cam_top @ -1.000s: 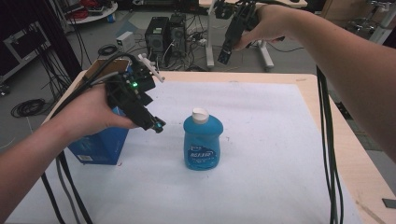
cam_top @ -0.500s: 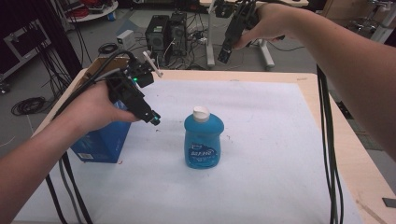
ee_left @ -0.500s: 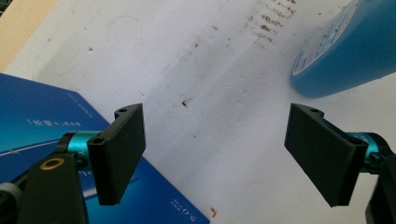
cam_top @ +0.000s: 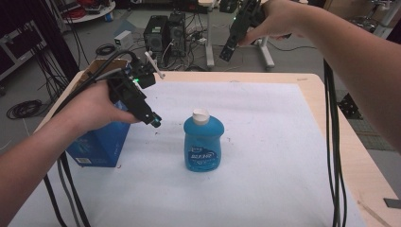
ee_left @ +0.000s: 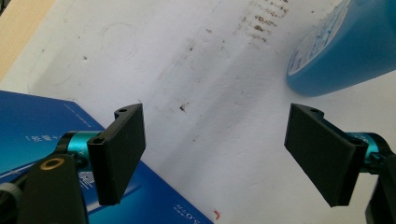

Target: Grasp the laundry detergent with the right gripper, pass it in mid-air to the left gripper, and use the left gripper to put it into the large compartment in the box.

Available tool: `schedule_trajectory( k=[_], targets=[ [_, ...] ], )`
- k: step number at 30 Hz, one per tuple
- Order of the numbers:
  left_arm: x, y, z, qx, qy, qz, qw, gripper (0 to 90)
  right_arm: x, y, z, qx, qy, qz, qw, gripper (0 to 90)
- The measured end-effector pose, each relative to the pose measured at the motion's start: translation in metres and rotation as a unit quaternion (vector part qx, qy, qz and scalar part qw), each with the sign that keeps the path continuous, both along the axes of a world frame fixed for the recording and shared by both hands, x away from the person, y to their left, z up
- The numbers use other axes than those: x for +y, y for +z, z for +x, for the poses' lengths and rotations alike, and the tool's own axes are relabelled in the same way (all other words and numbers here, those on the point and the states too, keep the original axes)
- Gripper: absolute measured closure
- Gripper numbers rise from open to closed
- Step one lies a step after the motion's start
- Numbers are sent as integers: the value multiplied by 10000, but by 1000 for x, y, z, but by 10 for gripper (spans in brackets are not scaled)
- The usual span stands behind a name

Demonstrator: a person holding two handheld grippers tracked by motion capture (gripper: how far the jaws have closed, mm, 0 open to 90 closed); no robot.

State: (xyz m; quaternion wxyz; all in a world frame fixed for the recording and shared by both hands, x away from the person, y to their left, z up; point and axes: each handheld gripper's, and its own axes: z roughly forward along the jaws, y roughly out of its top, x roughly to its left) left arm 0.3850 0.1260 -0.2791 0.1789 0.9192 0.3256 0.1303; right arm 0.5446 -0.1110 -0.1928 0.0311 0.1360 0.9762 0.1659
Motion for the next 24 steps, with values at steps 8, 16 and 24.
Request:
schedule_trajectory(
  k=[8,16,24],
  targets=[
    [4,3,4,-21,25,-29,10000,207,-27,14,-17,-11,163,535,9984,130],
    [5,4,8,0,47,59,10000,207,-58,15,-44,-33,416,888,9952,130],
    [7,4,12,36,-10,138,9999,207,-77,1,-70,-32,638,1113,9917,130]
  ],
)
